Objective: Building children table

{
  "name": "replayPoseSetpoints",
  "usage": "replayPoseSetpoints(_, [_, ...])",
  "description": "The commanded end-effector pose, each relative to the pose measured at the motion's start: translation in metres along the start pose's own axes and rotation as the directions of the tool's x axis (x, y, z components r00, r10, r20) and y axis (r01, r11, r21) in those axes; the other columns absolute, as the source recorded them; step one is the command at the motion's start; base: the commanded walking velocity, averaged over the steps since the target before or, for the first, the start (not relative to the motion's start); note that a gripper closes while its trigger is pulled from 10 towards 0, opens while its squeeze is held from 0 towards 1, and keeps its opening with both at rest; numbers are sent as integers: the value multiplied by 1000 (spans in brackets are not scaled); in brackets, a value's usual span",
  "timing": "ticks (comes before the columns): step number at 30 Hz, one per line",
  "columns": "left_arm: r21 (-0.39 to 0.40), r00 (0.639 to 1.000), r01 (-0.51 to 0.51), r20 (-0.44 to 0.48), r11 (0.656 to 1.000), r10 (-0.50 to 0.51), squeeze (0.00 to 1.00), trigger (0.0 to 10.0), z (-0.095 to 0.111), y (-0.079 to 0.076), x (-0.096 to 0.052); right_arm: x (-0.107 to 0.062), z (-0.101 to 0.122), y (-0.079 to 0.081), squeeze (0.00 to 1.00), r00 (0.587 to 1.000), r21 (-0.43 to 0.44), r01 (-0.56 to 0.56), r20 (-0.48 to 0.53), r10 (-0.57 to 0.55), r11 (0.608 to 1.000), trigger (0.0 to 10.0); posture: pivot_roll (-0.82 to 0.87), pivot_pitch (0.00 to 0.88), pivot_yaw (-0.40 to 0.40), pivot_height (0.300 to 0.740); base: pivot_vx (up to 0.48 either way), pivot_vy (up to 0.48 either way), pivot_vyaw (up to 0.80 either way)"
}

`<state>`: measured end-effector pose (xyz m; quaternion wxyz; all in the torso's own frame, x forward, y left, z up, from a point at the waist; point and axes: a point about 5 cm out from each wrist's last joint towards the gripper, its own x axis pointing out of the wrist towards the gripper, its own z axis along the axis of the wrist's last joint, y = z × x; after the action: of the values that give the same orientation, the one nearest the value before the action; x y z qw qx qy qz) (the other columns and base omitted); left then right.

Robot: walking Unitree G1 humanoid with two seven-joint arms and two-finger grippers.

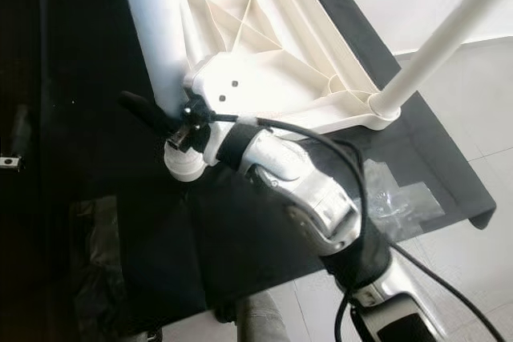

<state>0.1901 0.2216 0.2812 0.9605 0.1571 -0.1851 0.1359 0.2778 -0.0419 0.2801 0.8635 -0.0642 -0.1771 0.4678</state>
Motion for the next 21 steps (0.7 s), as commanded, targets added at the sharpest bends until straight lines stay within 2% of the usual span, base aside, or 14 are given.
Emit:
replayPoseSetpoints(1, [-2,1000,14,-5,1000,-14,0,10000,0,2,1,-12,-63,18,0,960,117,-33,-273,64,993,10000,-8,430,-59,740,0,0,0])
replayPoseSetpoints(4, [-76,998,66,16,995,-65,0,10000,5,0,9,-14,-58,25,0,961,88,-23,-273,46,996,10000,-7,426,-57,740,0,0,0])
replayPoseSetpoints(6, [-76,998,66,16,995,-65,0,10000,5,0,9,-14,-58,25,0,961,88,-23,-273,46,996,10000,-7,426,-57,740,0,0,0])
replayPoseSetpoints(7, [-153,994,113,29,982,-110,0,10000,7,-1,15,-15,-58,27,0,958,74,4,-286,18,997,10000,1,414,-48,740,0,0,0])
replayPoseSetpoints(8, [-243,975,222,72,944,-211,0,10000,15,-6,24,-16,-59,25,0,953,53,51,-301,-33,997,10000,9,404,-41,740,0,0,0])
replayPoseSetpoints(9, [-243,975,222,72,944,-211,0,10000,15,-6,24,-16,-59,25,0,953,53,51,-301,-33,997,10000,9,404,-41,740,0,0,0])
replayPoseSetpoints(11, [-357,896,445,197,821,-399,0,10000,34,-15,34,-15,-64,21,0,940,5,135,-316,-127,991,10000,16,398,-35,740,0,0,0])
replayPoseSetpoints(12, [-357,896,445,197,821,-399,0,10000,34,-15,34,-15,-64,21,0,940,5,135,-316,-127,991,10000,16,398,-35,740,0,0,0])
replayPoseSetpoints(13, [-355,829,560,265,749,-494,0,10000,46,-20,38,-15,-67,19,0,926,-17,197,-325,-192,980,10000,21,392,-28,740,0,0,0])
replayPoseSetpoints(14, [-355,829,560,265,749,-494,0,10000,46,-20,38,-15,-67,19,0,926,-17,197,-325,-192,980,10000,21,392,-28,740,0,0,0])
replayPoseSetpoints(15, [-338,791,612,288,715,-540,0,10000,51,-22,40,-15,-70,19,0,913,-31,230,-339,-227,973,10000,24,386,-23,740,0,0,0])
replayPoseSetpoints(18, [-325,761,649,301,688,-575,0,10000,54,-25,41,-16,-72,18,0,901,-39,262,-349,-259,964,10000,26,380,-20,740,0,0,0])
replayPoseSetpoints(19, [-327,723,691,316,644,-615,0,10000,56,-27,42,-15,-74,20,0,893,-46,278,-356,-275,960,10000,26,376,-17,740,0,0,0])
replayPoseSetpoints(21, [-332,621,783,362,527,-695,0,10000,63,-34,44,-11,-78,27,0,889,-48,286,-359,-283,957,10000,26,357,-4,740,0,0,0])
